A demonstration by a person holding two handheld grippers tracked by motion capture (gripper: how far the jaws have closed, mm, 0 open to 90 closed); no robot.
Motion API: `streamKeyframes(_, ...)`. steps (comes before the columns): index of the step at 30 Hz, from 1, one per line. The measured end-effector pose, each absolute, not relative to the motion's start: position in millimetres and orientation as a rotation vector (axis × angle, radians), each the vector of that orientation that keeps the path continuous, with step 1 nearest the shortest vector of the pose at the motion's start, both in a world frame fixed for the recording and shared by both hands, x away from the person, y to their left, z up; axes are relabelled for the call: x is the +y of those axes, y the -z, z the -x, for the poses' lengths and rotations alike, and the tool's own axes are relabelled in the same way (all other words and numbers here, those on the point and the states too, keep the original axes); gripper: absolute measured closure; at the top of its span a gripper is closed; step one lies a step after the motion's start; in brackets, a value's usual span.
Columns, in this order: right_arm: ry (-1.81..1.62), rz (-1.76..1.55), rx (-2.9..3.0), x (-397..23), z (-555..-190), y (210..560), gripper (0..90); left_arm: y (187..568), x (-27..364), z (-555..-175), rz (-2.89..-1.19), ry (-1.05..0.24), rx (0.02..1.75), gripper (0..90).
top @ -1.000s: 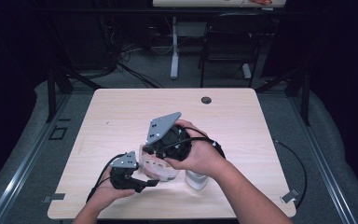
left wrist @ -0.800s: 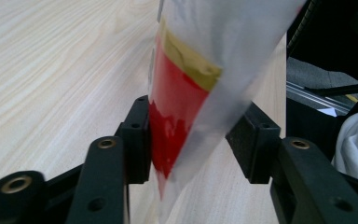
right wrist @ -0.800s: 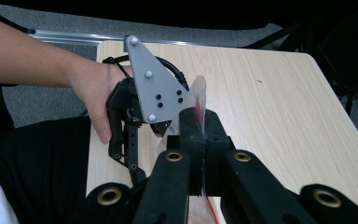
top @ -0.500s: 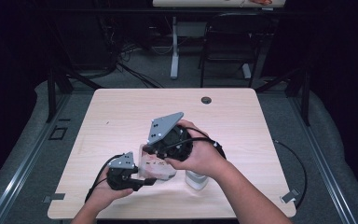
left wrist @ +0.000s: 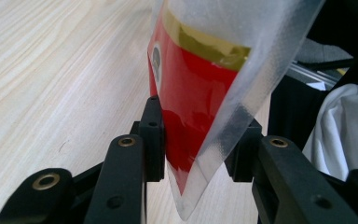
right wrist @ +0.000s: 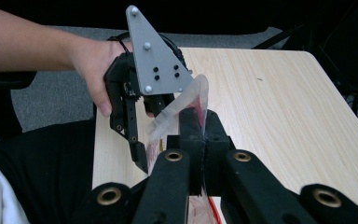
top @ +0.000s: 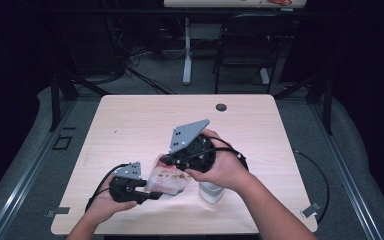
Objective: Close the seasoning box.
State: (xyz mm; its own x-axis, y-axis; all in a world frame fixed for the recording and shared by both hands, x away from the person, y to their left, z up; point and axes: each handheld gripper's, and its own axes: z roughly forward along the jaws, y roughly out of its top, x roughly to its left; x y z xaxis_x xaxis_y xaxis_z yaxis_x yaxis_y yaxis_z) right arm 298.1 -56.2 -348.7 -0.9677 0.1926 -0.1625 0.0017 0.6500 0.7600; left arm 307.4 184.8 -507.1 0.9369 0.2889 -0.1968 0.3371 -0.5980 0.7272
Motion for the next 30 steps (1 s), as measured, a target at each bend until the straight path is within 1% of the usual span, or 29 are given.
streamKeyframes(8,-1.254,-0.196,2.620,-69,-299,352,89.8,497,184,-312,-2.312,0.099,0.425,66.0)
streamKeyframes(17,-1.263,-0.222,2.614,-79,-300,358,89.8,488,184,-317,-2.393,0.076,0.419,66.6)
streamKeyframes(30,-1.267,-0.239,2.610,-87,-301,365,89.8,478,187,-319,-2.469,0.083,0.409,67.7)
